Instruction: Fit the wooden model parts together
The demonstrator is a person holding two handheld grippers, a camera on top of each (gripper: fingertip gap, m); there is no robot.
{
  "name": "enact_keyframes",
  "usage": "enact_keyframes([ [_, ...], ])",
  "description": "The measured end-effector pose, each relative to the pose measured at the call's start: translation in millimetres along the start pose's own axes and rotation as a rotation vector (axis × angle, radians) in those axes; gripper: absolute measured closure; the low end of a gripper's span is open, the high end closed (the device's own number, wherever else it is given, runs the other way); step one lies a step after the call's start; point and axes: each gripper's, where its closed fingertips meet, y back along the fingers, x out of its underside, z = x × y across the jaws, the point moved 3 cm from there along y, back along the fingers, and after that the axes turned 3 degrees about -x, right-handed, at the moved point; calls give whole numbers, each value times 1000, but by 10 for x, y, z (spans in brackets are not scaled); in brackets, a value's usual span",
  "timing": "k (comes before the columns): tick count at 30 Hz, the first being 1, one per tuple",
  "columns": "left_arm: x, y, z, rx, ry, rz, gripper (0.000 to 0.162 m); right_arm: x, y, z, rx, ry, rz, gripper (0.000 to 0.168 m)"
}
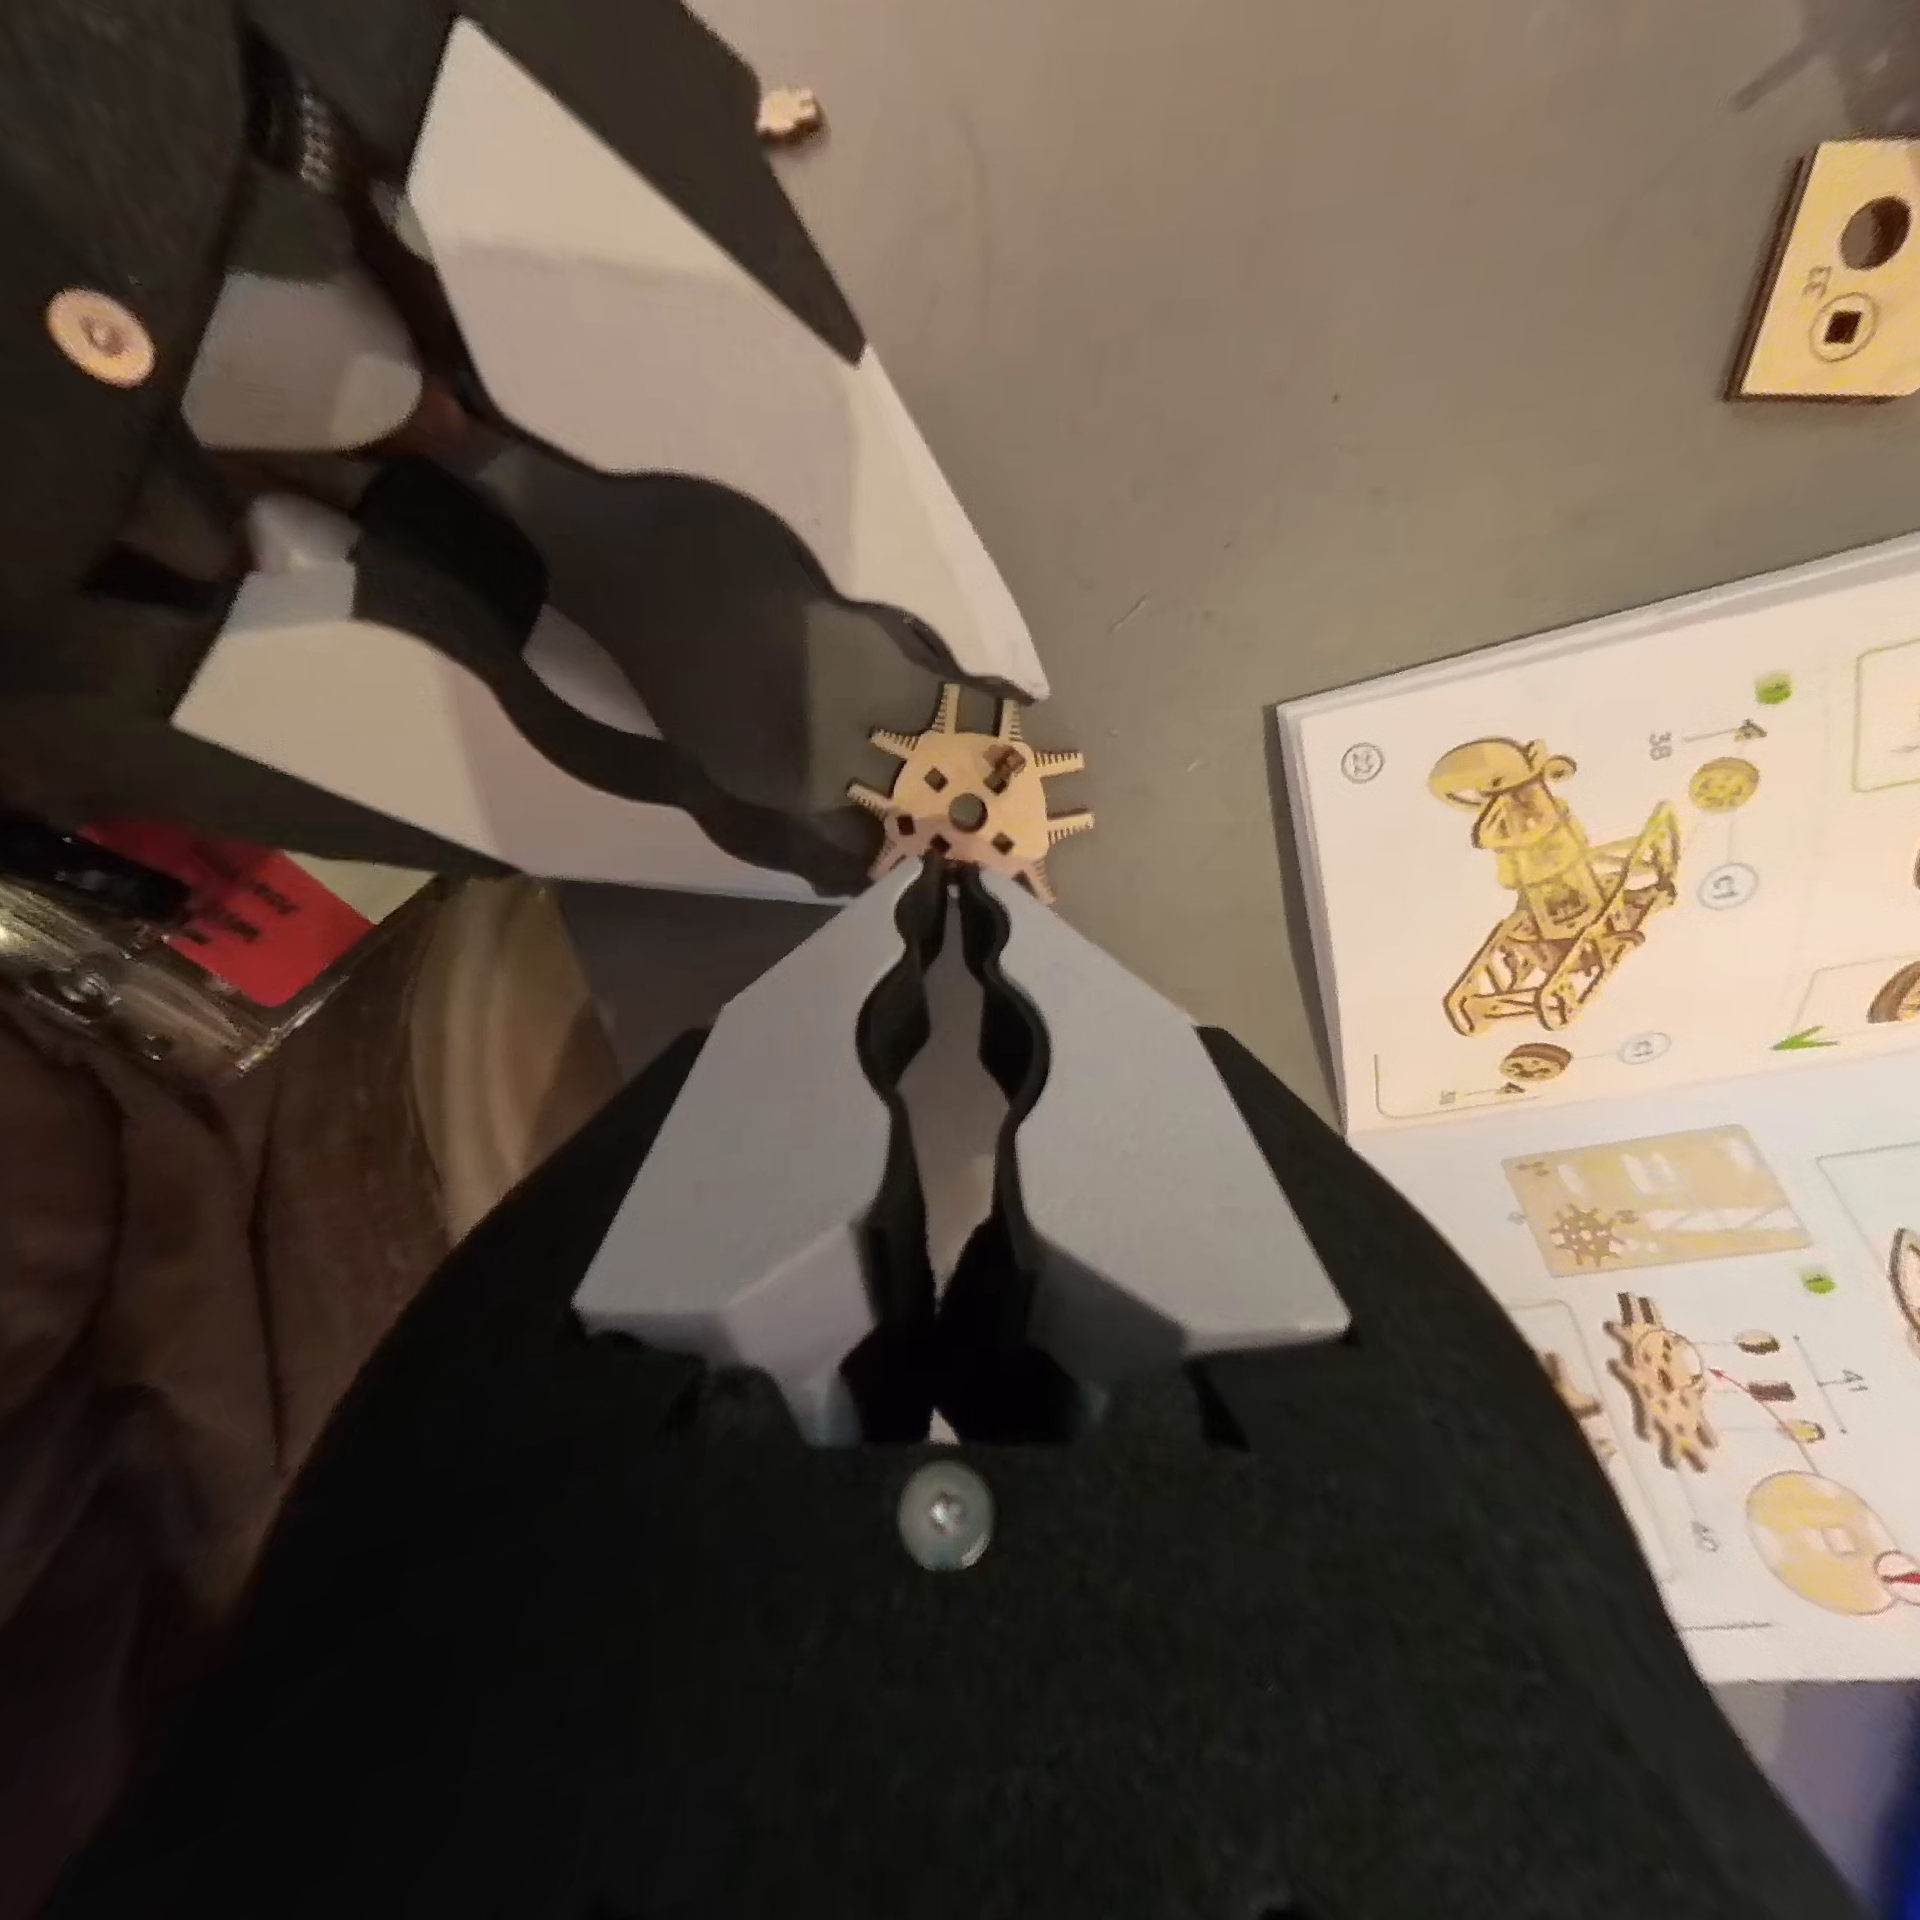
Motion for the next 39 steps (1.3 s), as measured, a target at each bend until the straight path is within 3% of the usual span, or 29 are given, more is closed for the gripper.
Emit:
enact_keyframes([
  [5,-1,-3,-3,-1,-3,-1,118,7,6,-4,-13,40,17,166],
  [39,-1,-7,11,2,14,0,118,108,-1,-10,-20,50,-277,166],
])
